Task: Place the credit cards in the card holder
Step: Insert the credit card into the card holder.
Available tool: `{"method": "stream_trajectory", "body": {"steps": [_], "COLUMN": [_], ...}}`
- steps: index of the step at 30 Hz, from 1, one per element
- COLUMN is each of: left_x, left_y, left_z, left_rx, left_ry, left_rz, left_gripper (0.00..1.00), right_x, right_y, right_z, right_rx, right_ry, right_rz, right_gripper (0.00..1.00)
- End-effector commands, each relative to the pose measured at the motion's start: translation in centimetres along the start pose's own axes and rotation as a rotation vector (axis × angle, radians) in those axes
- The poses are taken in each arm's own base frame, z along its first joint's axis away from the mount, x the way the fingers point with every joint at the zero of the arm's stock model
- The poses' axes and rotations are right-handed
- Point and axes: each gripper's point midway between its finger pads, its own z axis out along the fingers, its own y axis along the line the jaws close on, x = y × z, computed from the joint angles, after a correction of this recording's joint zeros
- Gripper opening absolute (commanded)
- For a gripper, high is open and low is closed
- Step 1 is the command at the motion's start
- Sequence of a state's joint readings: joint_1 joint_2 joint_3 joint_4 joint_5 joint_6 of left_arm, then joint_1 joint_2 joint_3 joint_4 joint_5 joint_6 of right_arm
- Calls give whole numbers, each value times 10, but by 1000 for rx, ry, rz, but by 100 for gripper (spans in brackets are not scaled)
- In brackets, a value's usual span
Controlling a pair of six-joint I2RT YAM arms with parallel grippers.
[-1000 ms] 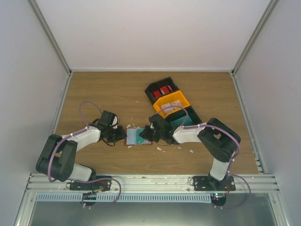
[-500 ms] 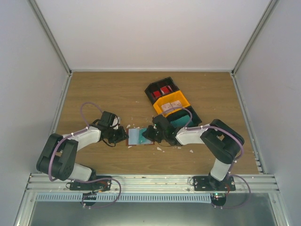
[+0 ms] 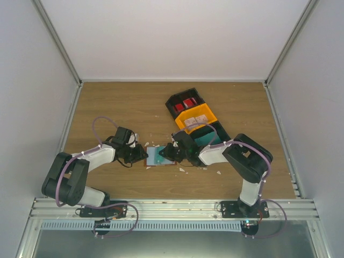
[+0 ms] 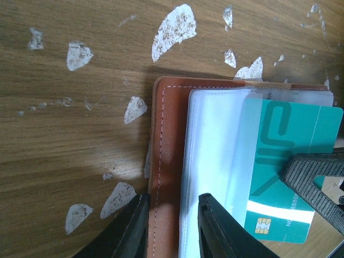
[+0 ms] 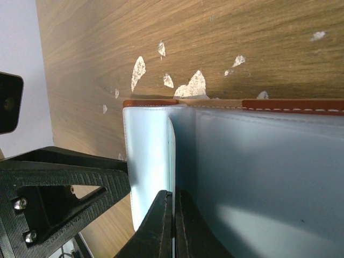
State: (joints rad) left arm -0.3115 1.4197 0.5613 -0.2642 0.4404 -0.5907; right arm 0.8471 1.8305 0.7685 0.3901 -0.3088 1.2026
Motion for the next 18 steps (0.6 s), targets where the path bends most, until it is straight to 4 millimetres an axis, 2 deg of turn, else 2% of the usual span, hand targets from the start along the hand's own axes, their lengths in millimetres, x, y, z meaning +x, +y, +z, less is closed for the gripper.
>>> {"method": "stream_trajectory", "body": {"steps": [1, 18], "left_x": [21, 22], "left_y": [21, 22], "left_z": [10, 15], "left_rx": [-62, -57], "left_ry": [70, 83], "left_rz": [-21, -22], "left_gripper": [29, 26], "right_x": [11, 21], "right_y": [-15, -17], "right_z": [8, 13], "right_rx": [12, -23], "right_ry": [49, 123], "right_rz": [-3, -46], "right_gripper": [1, 8]}}
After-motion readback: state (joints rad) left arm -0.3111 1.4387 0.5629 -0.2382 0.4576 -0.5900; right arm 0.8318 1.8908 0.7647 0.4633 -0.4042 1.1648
